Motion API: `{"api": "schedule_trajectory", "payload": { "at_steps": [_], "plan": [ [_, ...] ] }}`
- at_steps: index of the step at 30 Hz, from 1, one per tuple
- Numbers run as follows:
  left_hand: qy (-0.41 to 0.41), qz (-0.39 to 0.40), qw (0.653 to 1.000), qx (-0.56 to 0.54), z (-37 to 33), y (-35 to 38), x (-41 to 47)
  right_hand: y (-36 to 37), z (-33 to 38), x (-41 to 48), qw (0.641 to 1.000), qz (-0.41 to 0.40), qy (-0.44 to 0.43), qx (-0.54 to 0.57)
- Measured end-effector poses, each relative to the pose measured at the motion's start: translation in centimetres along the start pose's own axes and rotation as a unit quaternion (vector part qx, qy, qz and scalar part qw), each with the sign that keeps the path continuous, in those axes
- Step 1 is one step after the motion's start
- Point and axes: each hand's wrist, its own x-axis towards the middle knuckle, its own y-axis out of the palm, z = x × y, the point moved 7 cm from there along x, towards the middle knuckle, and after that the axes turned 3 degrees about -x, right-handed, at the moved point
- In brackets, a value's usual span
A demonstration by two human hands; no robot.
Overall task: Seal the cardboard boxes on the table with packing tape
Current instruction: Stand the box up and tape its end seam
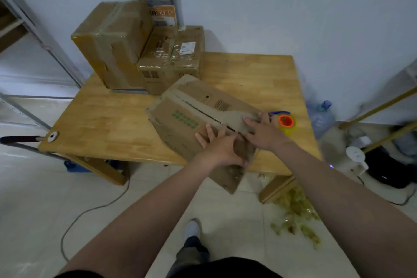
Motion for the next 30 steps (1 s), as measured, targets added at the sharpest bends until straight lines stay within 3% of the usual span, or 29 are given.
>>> {"api": "schedule_trajectory", "payload": {
  "at_steps": [3, 7, 11, 14, 24, 30],
  "plan": [
    [0.024, 0.013, 0.998, 0.055, -0.6, -0.3, -1.0, 0.4, -1.9, -2.0, 1.0, -0.008, 0.021, 0.005],
    [0.06, -0.039, 0.997, 0.034, 0.5, -1.9, -1.7, 0.4, -2.6, -4.0, 0.999, -0.015, 0.029, 0.01],
    [0.047, -0.106, 0.993, 0.015, 3.3, -4.6, -0.8, 0.4, -1.4, -4.8, 0.998, -0.054, -0.016, -0.006],
    [0.039, -0.112, 0.993, 0.022, 3.9, -5.6, 0.5, -0.1, -0.8, -3.8, 0.994, -0.099, -0.039, -0.005],
    [0.004, -0.164, 0.985, -0.053, 5.7, -12.3, 10.4, -4.1, -0.1, 7.0, 0.99, -0.131, -0.031, 0.051],
    [0.008, -0.139, 0.989, -0.043, 6.2, -17.2, 19.5, -6.9, -1.3, 15.7, 0.987, -0.144, -0.003, 0.073]
  ]
}}
